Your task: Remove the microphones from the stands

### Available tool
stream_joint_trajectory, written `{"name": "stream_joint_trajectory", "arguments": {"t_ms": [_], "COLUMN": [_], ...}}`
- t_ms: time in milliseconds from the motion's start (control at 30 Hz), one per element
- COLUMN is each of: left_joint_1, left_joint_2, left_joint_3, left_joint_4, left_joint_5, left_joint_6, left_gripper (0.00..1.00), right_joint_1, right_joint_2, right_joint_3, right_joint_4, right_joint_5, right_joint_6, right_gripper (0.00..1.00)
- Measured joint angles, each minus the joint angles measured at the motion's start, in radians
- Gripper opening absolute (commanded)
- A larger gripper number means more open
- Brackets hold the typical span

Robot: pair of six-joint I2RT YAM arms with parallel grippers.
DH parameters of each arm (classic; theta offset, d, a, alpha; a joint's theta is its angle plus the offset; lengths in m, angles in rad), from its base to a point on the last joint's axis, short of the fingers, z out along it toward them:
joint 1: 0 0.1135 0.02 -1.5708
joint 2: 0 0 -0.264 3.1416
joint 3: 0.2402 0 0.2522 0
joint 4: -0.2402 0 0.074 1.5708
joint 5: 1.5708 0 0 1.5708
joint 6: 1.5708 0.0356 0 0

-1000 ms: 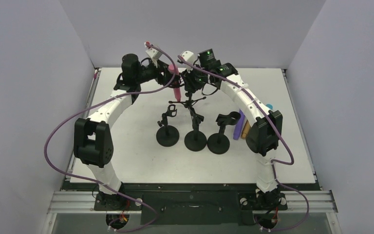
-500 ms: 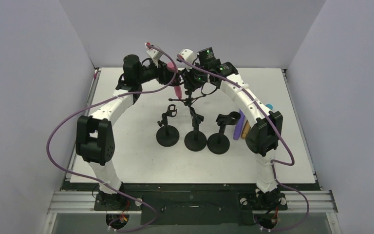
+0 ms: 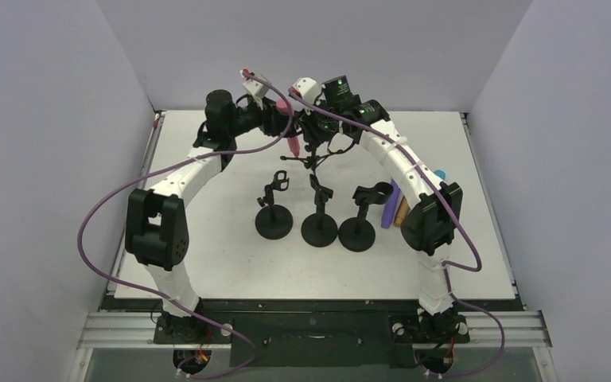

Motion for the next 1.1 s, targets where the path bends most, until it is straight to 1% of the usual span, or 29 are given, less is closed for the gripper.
{"name": "stream_joint_trajectory", "arguments": {"t_ms": [467,767,1100], "left_joint_1": [-0.002,-0.002,0.007], "left_joint_2": [-0.069,-0.097,-0.143], "left_joint_3": [-0.002,-0.002,-0.002], "left_joint_4": [-0.005,-0.01,-0.093], "left_joint_5": [-0.058,-0.071,-0.116], "left_joint_6": [0.039,0.06,0.1], "left_gripper": [0.07,0.01,0.0], "right_joint_1": [0.001,0.0,0.0], "right_joint_2": [0.003,0.008,0.077], "right_joint_3": [-0.027,-0.037,-0.034], "right_joint_4": [0.061,0.076,0.104], "right_joint_5": [0.024,0.033,0.02], "right_joint_6": [0.029,0.038,0.065], "right_gripper": [0.0,0.0,0.0]}}
